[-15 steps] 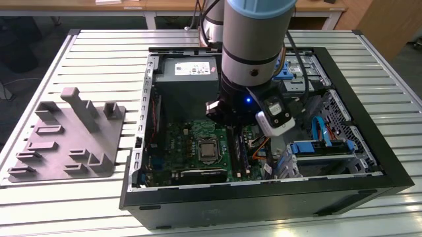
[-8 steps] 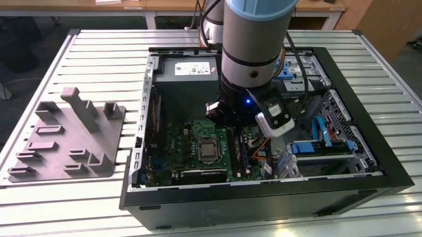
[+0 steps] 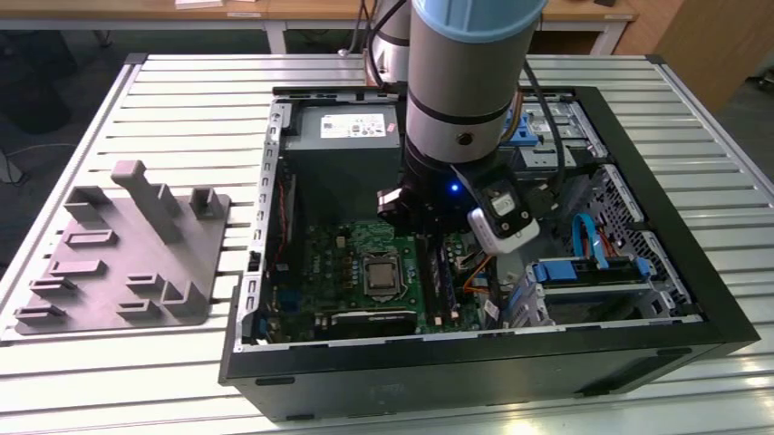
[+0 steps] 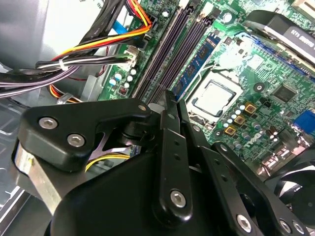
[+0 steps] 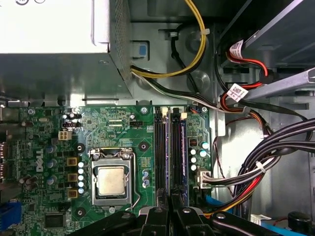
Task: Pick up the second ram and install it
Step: 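Insert the second ram into the second slot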
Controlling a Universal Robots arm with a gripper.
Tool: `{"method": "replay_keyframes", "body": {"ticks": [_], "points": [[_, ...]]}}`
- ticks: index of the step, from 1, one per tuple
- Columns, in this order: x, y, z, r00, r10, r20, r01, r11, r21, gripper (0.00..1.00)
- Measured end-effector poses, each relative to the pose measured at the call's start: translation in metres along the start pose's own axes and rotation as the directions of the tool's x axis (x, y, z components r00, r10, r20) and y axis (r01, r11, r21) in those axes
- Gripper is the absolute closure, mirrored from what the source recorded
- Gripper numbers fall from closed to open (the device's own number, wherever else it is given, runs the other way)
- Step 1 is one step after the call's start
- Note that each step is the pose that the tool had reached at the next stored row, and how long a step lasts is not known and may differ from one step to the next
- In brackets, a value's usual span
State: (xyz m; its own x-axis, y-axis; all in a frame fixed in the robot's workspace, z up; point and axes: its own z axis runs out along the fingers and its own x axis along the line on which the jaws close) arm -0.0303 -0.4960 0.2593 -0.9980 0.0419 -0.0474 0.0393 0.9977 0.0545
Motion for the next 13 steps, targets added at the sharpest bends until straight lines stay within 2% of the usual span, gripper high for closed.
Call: {"method": "replay_keyframes", "body": {"ticks": [13], "points": [[0.0001,-0.0004,0.0037,1.0,0.0,0.0,0.0,1.0,-0.0001,0.86]]}}
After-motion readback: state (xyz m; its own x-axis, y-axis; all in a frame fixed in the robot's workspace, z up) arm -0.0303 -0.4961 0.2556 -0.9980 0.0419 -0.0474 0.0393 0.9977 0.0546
